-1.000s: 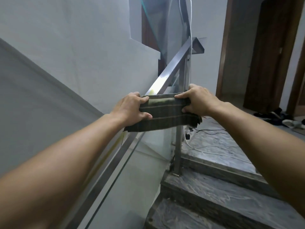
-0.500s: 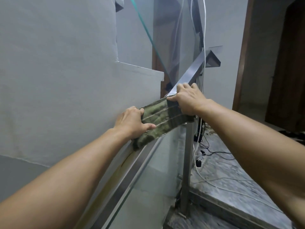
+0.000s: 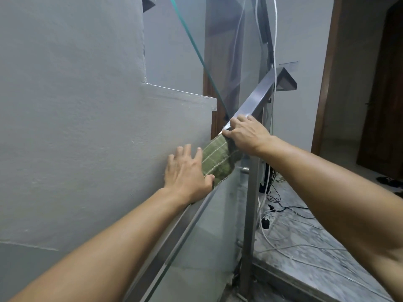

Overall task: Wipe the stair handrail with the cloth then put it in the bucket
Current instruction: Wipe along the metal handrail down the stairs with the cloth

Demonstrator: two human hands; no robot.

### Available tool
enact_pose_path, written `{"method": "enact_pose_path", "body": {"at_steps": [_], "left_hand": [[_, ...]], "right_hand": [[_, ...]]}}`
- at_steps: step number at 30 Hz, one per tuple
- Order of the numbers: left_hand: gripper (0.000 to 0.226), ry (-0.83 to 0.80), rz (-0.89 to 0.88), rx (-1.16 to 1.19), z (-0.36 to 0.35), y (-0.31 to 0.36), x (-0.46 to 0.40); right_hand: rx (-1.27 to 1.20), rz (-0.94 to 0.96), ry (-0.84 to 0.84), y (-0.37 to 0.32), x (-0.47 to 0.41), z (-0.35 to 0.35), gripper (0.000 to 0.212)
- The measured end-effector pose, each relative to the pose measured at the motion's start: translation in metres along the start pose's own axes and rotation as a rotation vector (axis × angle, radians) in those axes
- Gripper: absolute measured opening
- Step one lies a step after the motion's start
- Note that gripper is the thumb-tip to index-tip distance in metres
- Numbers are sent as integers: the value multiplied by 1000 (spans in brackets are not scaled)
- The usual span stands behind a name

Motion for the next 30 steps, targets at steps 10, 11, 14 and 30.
{"method": "enact_pose_path", "body": {"at_steps": [10, 11, 14, 30], "left_hand": [[62, -311, -23, 250, -45, 11, 2], [62, -307, -14, 245, -45, 10, 4], [63, -291, 17, 230, -42, 6, 14], [66, -276, 107, 163, 11, -58, 156]], "right_hand": [[-216, -66, -222, -8, 6, -25, 79], [-224, -54, -217, -10, 5, -26, 80], [-239, -2, -188, -20, 3, -25, 81], [-402, 249, -349, -130, 57, 27, 118]]}}
Point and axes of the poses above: each hand's wrist, its own x-axis away from the middle knuckle, its own z-axis out of the back of the hand, y = z × x, the point moved 5 cm from there along -x, towards the middle knuckle, and after that the axes turned 15 degrees about y, right-handed, at the moved point
